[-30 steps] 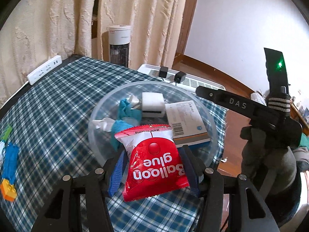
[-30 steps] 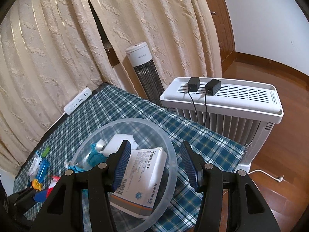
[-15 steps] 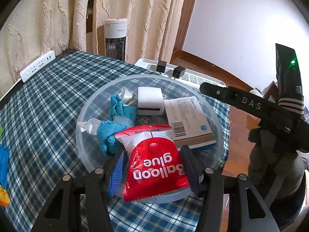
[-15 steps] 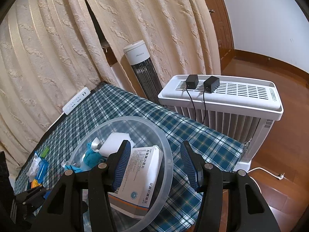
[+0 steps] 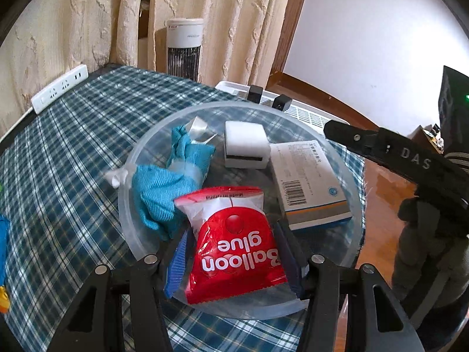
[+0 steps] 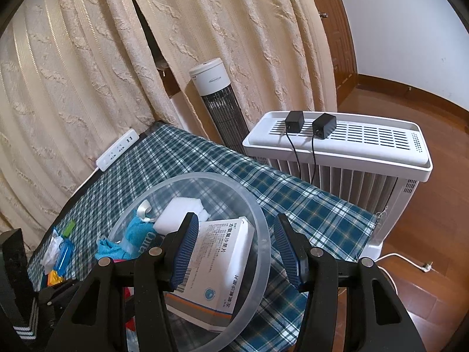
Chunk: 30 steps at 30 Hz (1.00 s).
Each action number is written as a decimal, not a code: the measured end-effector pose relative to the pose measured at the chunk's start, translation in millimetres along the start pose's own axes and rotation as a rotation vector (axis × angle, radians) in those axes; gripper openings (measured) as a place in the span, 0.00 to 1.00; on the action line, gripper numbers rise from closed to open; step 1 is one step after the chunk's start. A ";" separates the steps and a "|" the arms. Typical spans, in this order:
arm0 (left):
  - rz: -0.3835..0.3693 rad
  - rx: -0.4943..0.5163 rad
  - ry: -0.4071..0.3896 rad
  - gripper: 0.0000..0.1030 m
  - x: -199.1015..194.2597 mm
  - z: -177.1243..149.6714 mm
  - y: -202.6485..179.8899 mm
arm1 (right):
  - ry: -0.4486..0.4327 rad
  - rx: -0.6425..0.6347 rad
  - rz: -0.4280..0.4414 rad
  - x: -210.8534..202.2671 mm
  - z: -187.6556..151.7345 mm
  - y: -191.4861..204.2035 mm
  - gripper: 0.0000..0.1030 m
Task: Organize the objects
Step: 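Carry the red glue packet over the clear bowl and release it with the left tool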
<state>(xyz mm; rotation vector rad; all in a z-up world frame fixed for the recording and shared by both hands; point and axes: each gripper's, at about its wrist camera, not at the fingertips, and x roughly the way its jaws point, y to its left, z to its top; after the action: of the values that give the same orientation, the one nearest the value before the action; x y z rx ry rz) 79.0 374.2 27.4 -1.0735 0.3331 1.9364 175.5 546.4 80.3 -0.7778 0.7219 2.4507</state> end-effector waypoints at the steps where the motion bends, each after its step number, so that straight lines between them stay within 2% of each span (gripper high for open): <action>1: -0.005 -0.006 0.007 0.59 1.4 -0.4 1.4 | 0.000 0.000 0.000 -0.1 0.4 -0.1 0.54; 6: -0.019 0.000 -0.001 0.72 -1.7 -1.6 1.1 | 0.004 -0.002 0.000 0.5 -0.7 2.9 0.54; 12: -0.023 0.000 -0.019 0.79 -9.0 -3.1 2.2 | 0.007 -0.008 0.004 0.2 -1.8 9.3 0.54; 30: -0.012 -0.059 -0.090 0.85 -47.3 -13.8 22.9 | 0.005 -0.050 0.035 -7.0 -4.4 36.2 0.54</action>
<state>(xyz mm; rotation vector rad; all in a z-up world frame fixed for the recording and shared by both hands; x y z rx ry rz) 80.2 326.2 52.6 -1.0202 0.2199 1.9875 161.9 514.7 93.8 -0.7964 0.6843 2.5074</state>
